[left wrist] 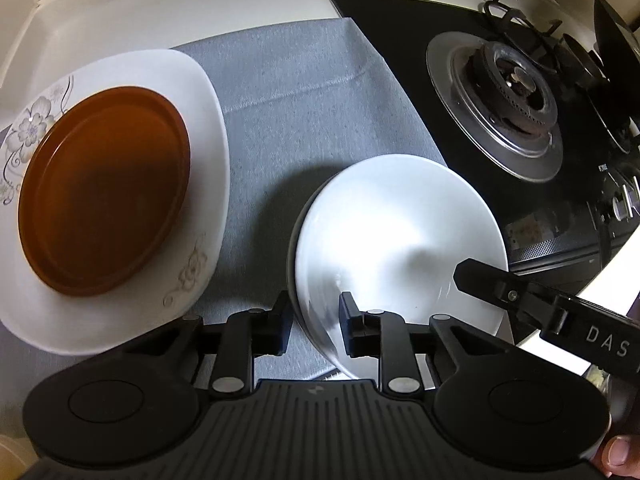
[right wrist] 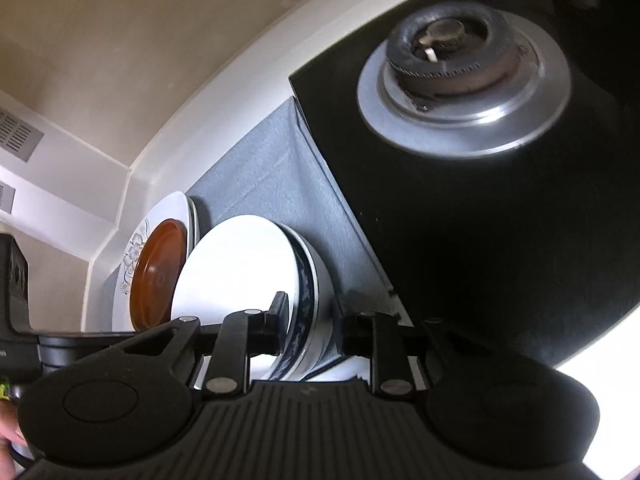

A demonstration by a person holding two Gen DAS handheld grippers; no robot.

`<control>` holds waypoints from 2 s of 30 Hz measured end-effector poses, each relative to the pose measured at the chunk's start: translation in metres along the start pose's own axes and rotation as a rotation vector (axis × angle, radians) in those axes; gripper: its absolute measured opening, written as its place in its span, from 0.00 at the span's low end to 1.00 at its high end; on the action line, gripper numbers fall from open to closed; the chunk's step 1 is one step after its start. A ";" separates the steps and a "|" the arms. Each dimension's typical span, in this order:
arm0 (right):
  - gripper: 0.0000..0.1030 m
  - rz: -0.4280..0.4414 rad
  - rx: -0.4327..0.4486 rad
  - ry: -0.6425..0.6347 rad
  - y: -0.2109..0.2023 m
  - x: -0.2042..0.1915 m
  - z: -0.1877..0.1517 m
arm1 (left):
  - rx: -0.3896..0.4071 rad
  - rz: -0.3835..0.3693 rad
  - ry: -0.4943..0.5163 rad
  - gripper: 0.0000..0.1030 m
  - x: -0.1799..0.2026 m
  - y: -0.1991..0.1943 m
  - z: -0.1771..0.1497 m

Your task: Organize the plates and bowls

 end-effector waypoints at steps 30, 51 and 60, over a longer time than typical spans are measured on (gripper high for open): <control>0.27 0.091 -0.090 -0.063 -0.021 -0.081 -0.028 | 0.045 0.028 -0.053 0.25 -0.052 -0.066 -0.017; 0.27 0.272 -0.367 -0.370 0.043 -0.275 -0.098 | 0.081 0.179 -0.323 0.26 -0.238 -0.167 -0.090; 0.27 0.286 -0.511 -0.409 0.077 -0.293 -0.159 | -0.034 0.172 -0.444 0.26 -0.291 -0.150 -0.149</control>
Point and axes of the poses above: each gripper's, at about its wrist camera, not at the fingertips, and y roughly the way its jaws point, x to its right, z to its top, the point moved 9 cm from there along y, roughly the way its jaws point, and after that the axes turned 7 degrees about z, right-handed, at the moved point
